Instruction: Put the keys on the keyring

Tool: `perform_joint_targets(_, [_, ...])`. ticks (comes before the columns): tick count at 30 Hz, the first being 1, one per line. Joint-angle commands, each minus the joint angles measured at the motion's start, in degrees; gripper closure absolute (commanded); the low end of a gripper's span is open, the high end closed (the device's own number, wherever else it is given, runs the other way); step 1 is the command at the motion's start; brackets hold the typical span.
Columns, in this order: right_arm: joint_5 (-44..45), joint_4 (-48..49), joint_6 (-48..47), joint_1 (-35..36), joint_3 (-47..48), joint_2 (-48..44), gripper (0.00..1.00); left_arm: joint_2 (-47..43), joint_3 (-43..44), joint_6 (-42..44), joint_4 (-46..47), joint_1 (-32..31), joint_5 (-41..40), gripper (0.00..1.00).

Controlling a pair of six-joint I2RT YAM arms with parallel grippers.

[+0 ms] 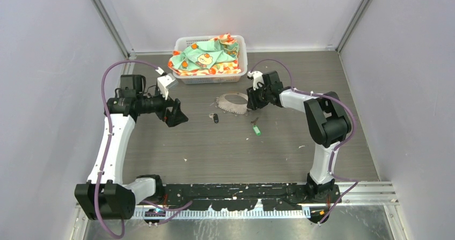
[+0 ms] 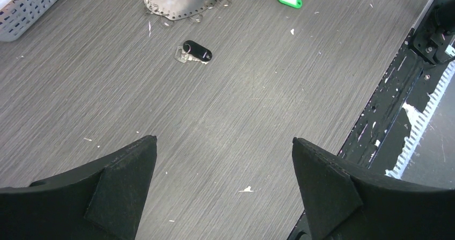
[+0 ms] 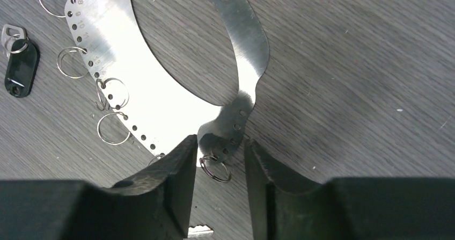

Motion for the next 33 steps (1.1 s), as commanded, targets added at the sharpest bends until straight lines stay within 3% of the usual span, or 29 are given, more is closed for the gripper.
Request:
perform_joint_targets(1, [0.5, 1.3, 0.6, -0.2, 0.8, -0.6, 0.61, 0.2, 2.2, 0.1, -0.4, -0.2, 1.4, 0.02])
perform_joint_targets(6, [1.8, 2.4, 1.5, -0.2, -1.8, -3.4, 0.66, 0.1, 2.1, 0.0, -0.1, -0.2, 1.3, 0.03])
perform_joint_targets(20, [4.9, -1.2, 2.5, 0.0, -2.2, -7.8, 0.62, -0.8, 1.7, 0.1, -0.5, -0.2, 0.8, 0.03])
perform_joint_targets(27, [4.7, -5.3, 1.1, 0.2, 0.3, -6.6, 0.59, -1.0, 1.6, 0.1, -0.1, -0.2, 0.9, 0.03])
perform_joint_targets(33, [4.2, -6.9, 0.7, 0.5, 2.4, -4.8, 0.64, -1.3, 1.6, 0.7, -0.5, -0.2, 0.4, 0.04])
